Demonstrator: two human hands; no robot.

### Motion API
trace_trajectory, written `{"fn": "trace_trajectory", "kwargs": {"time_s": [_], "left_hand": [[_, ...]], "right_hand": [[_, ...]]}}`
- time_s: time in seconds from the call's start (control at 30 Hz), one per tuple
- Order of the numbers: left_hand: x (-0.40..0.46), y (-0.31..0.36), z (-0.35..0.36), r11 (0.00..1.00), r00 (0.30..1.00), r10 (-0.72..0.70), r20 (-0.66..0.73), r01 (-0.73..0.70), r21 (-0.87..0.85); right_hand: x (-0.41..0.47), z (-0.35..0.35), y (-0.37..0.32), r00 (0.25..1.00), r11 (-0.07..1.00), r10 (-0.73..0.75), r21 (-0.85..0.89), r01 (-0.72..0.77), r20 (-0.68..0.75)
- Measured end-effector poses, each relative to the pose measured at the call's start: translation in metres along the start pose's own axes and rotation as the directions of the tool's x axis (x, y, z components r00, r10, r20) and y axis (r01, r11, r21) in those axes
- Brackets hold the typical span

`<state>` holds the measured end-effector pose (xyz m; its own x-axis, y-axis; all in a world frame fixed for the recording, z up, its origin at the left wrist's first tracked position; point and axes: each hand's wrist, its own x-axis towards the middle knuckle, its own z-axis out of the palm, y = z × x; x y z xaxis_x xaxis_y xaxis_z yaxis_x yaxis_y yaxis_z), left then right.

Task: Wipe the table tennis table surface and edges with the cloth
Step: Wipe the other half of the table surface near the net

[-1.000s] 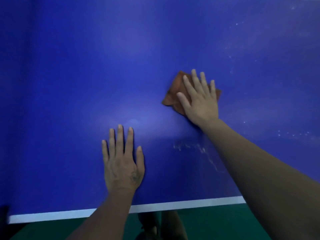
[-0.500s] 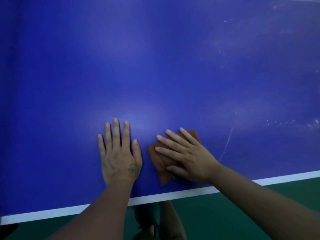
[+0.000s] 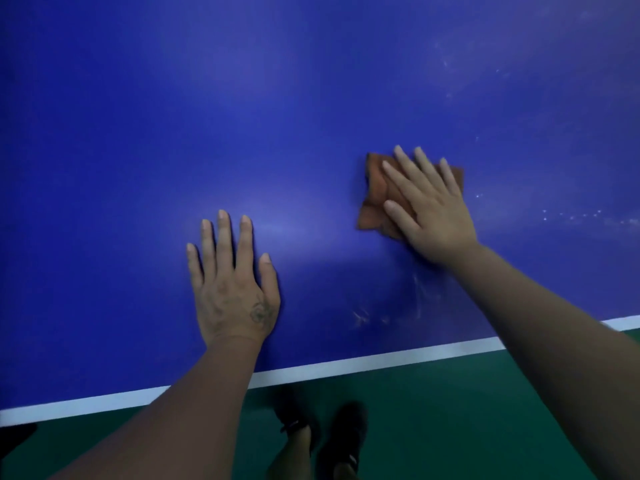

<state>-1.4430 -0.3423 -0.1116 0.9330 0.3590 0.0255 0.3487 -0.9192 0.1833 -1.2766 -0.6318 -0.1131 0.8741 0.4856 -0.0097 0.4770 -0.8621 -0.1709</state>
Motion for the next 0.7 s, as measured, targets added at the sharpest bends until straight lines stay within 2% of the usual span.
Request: {"fn": "trace_trajectory", "kwargs": {"time_s": [0.17,0.33,0.43,0.53,0.6,0.7], "left_hand": [[0.000,0.000,0.000,1.000,1.000,0.008,-0.001,-0.008,-0.008],[0.001,-0.002,0.004,1.000,0.999,0.013,-0.037,-0.012,0.004],[0.000,-0.003,0.007,1.000,0.999,0.015,-0.048,-0.015,0.005],[0.000,-0.003,0.007,1.000,0.999,0.012,-0.049,-0.012,0.008],[-0.001,-0.003,0.006,1.000,0.999,0.007,-0.053,-0.007,0.001],[-0.001,-0.001,0.004,1.000,1.000,-0.003,-0.026,0.003,0.000]], "right_hand": [[-0.107,0.005,-0.029,0.997,0.997,0.072,0.017,-0.072,0.016],[-0.174,0.007,-0.053,0.988,0.992,-0.116,0.059,0.110,0.101],[-0.180,0.003,-0.047,0.965,0.971,-0.226,0.105,0.213,0.135],[-0.168,0.000,-0.032,0.948,0.947,-0.299,0.155,0.280,0.111],[-0.151,-0.002,-0.020,0.977,0.964,-0.206,0.182,0.194,0.049],[-0.115,-0.002,-0.007,0.997,0.985,0.074,0.162,-0.067,-0.035]]}}
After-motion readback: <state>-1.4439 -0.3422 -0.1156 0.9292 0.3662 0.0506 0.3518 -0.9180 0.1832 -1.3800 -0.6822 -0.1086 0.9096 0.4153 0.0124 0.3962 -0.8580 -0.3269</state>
